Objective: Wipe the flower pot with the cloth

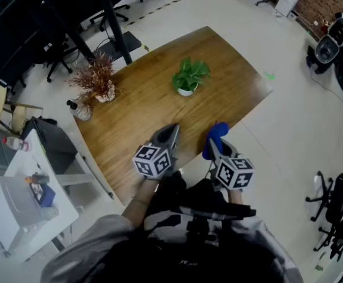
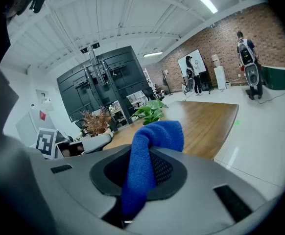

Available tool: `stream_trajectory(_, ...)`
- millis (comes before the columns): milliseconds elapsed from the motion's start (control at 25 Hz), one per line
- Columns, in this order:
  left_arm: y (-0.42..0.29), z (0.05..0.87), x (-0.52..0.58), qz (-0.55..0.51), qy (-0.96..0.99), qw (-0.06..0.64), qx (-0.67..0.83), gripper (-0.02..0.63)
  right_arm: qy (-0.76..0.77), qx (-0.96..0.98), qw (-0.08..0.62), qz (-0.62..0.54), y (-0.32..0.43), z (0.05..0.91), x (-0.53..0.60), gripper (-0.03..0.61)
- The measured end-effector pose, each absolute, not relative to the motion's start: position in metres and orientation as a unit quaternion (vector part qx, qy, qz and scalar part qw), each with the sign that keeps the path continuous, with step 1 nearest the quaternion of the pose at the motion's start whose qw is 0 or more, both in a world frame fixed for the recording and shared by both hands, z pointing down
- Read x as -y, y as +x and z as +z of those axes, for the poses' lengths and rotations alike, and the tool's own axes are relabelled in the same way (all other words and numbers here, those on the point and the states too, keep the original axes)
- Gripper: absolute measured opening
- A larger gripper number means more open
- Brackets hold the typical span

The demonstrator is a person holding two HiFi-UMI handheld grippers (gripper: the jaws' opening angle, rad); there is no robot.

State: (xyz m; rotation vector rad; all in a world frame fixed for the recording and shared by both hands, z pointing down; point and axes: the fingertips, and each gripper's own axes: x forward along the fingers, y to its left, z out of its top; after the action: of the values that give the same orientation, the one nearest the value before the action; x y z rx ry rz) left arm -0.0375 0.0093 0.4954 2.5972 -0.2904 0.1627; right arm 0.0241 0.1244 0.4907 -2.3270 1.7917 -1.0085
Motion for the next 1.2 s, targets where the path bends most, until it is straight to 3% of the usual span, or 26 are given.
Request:
stream_trajectory(600, -0.020, 0.523, 0.052, 0.060, 0.932, 0.290, 0.210, 0.005, -0.700, -0.630, -0.025, -0.335, 0.099, 0.514, -0.040, 0.052)
stream_trajectory(880, 0.032, 0.542, 0.064, 0.075, 0.913, 0.303, 0.261, 0.005, -0.644, -0.690, -0.124, -0.306, 0.160, 0.538, -0.003, 0.052)
stream_trajectory(1200, 0.049, 0.585, 0.080, 0.120, 0.889, 0.310, 0.317, 0.005, -0.546, -0.760, -0.224, -0.271, 0.177, 0.585, 0.036, 0.052)
